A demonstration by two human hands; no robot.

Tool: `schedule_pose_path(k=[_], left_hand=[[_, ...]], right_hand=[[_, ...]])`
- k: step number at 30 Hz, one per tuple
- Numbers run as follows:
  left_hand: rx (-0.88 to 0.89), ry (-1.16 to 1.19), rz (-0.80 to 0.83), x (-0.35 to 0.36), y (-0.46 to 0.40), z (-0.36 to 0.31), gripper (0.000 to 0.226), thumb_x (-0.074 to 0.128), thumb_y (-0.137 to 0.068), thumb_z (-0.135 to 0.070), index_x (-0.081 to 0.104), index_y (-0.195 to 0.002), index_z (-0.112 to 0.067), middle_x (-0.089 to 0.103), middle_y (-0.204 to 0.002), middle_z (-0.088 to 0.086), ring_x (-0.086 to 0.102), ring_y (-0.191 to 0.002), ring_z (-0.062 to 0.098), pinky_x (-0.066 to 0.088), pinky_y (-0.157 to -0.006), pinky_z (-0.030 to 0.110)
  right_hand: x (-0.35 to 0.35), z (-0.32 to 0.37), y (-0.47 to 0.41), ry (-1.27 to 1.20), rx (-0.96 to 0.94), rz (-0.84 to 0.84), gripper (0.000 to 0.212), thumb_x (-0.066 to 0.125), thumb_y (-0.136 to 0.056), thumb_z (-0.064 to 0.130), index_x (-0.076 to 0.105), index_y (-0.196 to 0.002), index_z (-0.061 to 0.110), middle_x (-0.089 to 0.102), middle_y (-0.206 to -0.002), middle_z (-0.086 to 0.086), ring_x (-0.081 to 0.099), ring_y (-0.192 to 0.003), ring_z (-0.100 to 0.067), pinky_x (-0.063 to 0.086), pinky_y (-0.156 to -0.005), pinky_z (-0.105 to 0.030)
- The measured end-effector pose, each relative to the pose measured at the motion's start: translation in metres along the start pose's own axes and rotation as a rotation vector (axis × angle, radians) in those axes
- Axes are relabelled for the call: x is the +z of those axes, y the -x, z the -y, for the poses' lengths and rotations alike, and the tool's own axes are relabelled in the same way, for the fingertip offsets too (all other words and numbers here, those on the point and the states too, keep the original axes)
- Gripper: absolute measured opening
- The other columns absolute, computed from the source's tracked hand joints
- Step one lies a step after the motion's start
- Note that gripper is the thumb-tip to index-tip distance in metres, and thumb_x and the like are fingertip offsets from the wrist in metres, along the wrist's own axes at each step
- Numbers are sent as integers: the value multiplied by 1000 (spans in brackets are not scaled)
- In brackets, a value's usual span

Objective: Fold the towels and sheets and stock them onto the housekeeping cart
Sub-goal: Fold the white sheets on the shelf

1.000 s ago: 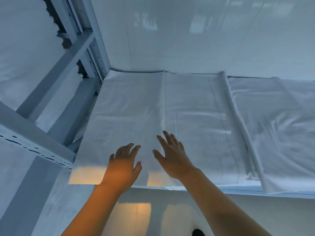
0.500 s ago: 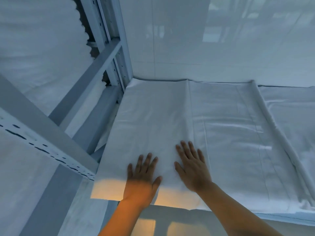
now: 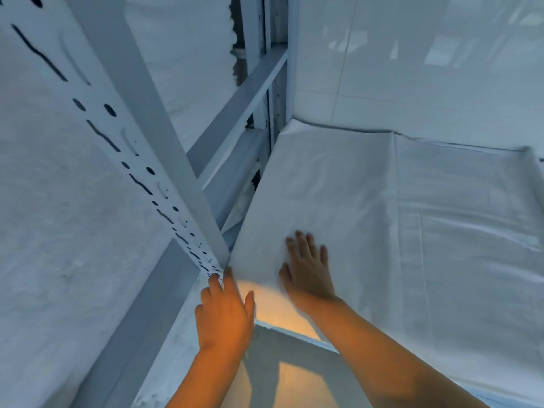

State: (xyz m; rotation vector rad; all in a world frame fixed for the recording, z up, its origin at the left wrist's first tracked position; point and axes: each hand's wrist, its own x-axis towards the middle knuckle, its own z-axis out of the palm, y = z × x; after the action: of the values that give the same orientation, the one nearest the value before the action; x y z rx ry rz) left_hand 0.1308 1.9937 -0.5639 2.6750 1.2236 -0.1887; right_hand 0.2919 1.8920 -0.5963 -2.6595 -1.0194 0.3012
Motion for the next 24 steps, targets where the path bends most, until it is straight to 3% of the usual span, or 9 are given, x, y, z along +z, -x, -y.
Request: schedule_pose_path(k=[5, 10, 13, 16, 19, 22, 24], left_hand=[[-130, 422, 18, -1, -7, -4, 63, 51, -103, -50, 35, -150, -13, 52, -142, 10, 55, -126, 29, 50, -95, 40], [-138, 607, -47, -3, -6, -17, 58, 60, -101, -37, 40, -151, -15, 57, -140, 7, 61, -123, 31, 50, -95, 40], [-236, 726, -57, -4, -14, -17, 54, 62, -99, -43, 48, -141, -13, 63, -135, 8, 63, -119, 32, 53, -93, 41], [-361, 806, -12, -7, -27, -17, 55, 65, -96, -49, 52, -130, -8, 67, -124, 11, 66, -110, 35, 56, -88, 45], [-468, 940, 19, -8, -33, -20, 49, 73, -92, -42, 52, -123, -10, 66, -113, 6, 66, -100, 33, 54, -79, 40], [-453, 1004, 35, -3, -29, -18, 36, 80, -86, -30, 57, -111, -17, 64, -92, -7, 63, -78, 17, 46, -61, 30], [-421, 1083, 121, 1, -27, -12, 24, 82, -82, -29, 65, -90, -13, 70, -79, -4, 67, -69, 17, 47, -57, 26]], right_hand=[[10, 19, -7, 6, 18, -57, 66, 37, -101, 35, 21, -162, 18, 8, -172, -7, 3, -158, -29, 4, -127, -51], [6, 17, -8, -57, 30, -73, 63, 42, -99, 34, 29, -160, 21, 14, -171, -3, 7, -158, -25, 6, -127, -49], [1, 18, -10, -134, 49, -99, 58, 47, -98, 27, 39, -155, 20, 24, -168, -2, 14, -156, -23, 10, -126, -46], [-3, 19, -11, -183, 50, -119, 55, 50, -97, 20, 44, -152, 15, 29, -166, -2, 18, -155, -23, 12, -126, -44], [-3, 18, -7, -197, 48, -132, 55, 48, -97, 17, 44, -152, 13, 30, -166, -1, 18, -156, -22, 11, -126, -43], [-4, 12, 3, -220, 50, -143, 54, 48, -98, 13, 46, -152, 13, 32, -166, 0, 20, -156, -19, 10, -127, -40], [-4, 3, 13, -220, 42, -145, 55, 48, -97, 13, 46, -152, 14, 32, -165, 2, 20, -155, -17, 9, -127, -38]])
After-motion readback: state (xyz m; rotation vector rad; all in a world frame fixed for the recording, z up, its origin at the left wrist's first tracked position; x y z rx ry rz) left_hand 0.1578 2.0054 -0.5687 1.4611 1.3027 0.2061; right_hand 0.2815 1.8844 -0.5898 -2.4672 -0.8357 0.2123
